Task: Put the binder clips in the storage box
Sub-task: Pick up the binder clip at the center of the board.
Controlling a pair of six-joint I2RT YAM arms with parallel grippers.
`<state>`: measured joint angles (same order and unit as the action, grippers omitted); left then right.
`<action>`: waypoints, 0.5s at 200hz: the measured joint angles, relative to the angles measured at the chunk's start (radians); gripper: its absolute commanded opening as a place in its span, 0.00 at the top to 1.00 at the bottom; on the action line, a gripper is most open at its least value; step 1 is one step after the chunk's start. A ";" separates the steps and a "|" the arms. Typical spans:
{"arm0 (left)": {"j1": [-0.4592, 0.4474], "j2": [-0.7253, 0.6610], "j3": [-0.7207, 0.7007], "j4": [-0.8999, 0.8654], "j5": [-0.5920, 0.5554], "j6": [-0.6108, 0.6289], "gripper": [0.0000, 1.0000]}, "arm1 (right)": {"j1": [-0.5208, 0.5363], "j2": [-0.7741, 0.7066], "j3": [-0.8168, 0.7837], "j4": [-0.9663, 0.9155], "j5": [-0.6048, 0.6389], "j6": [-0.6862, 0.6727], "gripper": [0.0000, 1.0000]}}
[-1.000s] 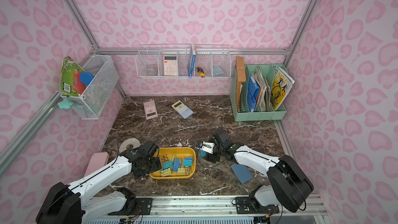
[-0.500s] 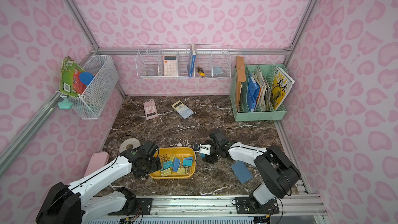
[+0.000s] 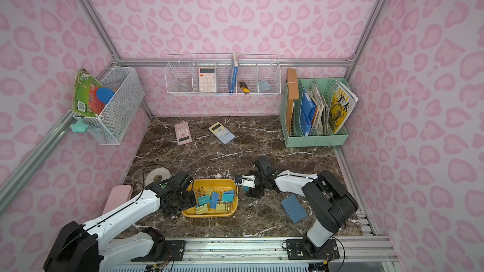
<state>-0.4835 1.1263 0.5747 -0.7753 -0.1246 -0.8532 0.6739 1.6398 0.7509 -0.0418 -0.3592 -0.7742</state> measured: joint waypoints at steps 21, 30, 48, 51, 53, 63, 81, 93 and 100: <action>0.000 0.000 0.000 0.000 0.000 0.000 0.07 | 0.000 0.019 0.020 -0.003 -0.002 -0.010 0.21; 0.000 0.000 0.000 0.000 0.000 0.000 0.07 | -0.001 0.029 0.032 -0.008 -0.003 -0.013 0.21; -0.001 0.000 0.000 0.000 0.000 0.000 0.07 | -0.002 0.051 0.055 -0.016 -0.014 -0.015 0.23; -0.001 0.000 0.000 0.000 0.000 0.000 0.07 | -0.002 0.055 0.058 -0.017 -0.017 -0.015 0.24; -0.001 0.000 0.000 0.000 0.000 0.000 0.07 | -0.002 0.058 0.061 -0.019 -0.020 -0.015 0.24; -0.001 0.000 0.000 0.000 0.000 0.000 0.07 | -0.002 0.067 0.071 -0.024 -0.027 -0.018 0.27; -0.002 0.000 0.000 0.000 0.000 0.000 0.07 | -0.002 0.081 0.083 -0.035 -0.040 -0.019 0.32; -0.002 0.000 0.000 0.000 0.000 0.000 0.07 | -0.005 0.085 0.084 -0.038 -0.047 -0.018 0.36; -0.002 0.000 0.000 0.000 0.000 0.000 0.07 | -0.006 0.085 0.082 -0.039 -0.052 -0.018 0.42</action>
<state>-0.4854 1.1263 0.5747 -0.7750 -0.1246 -0.8532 0.6674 1.7248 0.8333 -0.0803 -0.4110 -0.7918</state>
